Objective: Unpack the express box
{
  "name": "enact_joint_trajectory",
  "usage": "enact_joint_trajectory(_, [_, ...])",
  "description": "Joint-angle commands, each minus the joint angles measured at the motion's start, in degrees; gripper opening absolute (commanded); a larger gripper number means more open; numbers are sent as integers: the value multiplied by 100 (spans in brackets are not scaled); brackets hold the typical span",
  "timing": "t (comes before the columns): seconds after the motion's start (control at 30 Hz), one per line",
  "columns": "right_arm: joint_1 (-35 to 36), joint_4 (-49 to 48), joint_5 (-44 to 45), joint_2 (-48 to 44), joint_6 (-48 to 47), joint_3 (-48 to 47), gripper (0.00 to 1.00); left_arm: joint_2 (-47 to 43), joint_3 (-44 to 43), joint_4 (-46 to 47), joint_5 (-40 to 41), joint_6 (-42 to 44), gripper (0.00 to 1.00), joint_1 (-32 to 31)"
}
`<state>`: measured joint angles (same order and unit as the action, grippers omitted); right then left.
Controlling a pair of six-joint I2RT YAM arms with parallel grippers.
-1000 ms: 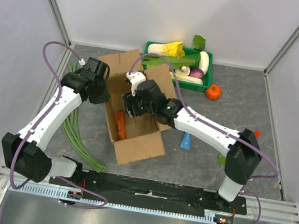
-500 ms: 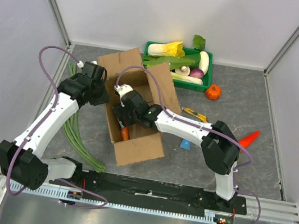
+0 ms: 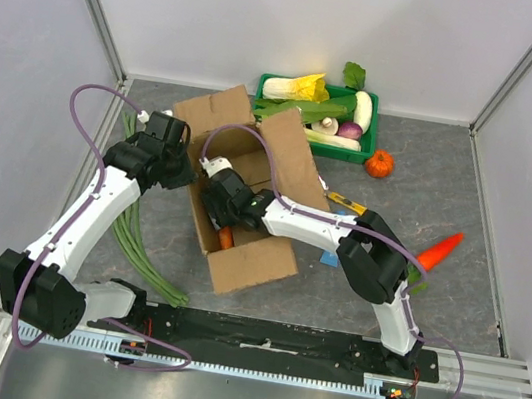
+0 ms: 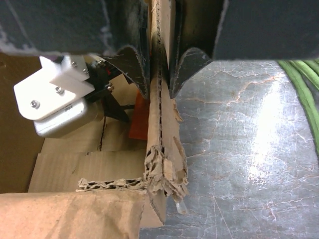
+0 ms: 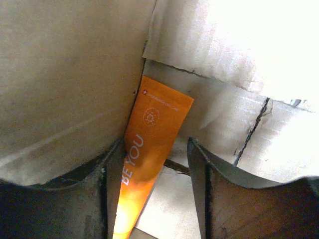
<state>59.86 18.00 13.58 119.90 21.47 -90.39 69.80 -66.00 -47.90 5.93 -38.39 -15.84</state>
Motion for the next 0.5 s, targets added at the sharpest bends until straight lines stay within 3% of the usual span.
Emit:
enact_joint_trajectory(0.0, [44,-25,373,218,6,-286,55,-256,-97,343,-31,-160,2,-7])
enact_joint_trajectory(0.03, [35,10,434,244,6,-338,48,-256,-98,334,-22,-160,2,-16])
enact_joint_trajectory(0.23, [35,55,566,70,103,-304,31,-248,-150,238,92,-134,2,-7])
enact_joint_trajectory(0.47, [52,-112,786,-632,120,-102,28,-134,-300,-70,382,-81,2,-7])
